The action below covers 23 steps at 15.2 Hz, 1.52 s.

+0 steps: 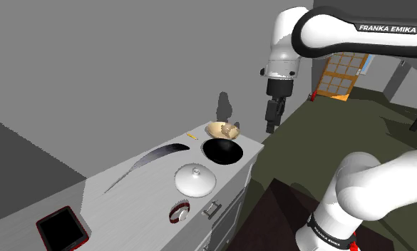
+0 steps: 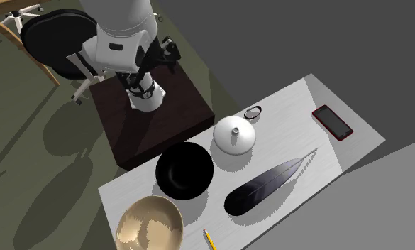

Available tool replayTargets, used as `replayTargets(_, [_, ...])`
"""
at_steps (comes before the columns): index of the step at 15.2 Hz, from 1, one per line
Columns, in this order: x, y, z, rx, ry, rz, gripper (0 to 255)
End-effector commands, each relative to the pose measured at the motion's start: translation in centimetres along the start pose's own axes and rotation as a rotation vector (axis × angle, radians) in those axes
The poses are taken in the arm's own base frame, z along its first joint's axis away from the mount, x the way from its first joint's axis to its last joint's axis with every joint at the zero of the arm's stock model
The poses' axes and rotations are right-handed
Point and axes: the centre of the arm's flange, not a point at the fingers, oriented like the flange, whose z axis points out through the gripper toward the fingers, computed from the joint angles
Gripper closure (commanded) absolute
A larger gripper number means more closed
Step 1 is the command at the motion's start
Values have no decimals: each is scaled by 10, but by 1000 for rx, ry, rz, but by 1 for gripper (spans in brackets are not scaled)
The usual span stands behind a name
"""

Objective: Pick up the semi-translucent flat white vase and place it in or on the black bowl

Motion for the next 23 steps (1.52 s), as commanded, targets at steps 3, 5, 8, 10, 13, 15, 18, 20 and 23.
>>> replayTargets(3, [20,-13,11,-4,2,-4,0])
replayTargets(5, [41,-26,22,-8,3,-8,0])
replayTargets(8, [71,-46,38,-14,6,-14,0])
replayTargets(10, [91,-60,49,-18,7,-18,0])
replayTargets(13, [121,-80,65,-24,10,-24,0])
replayTargets(15, [142,-93,76,-28,12,-27,0])
replayTargets(18, [172,-113,92,-34,14,-33,0])
replayTargets(20, [192,-127,103,-38,16,-37,0])
replayTargets(23, [222,-147,119,-44,18,-43,0])
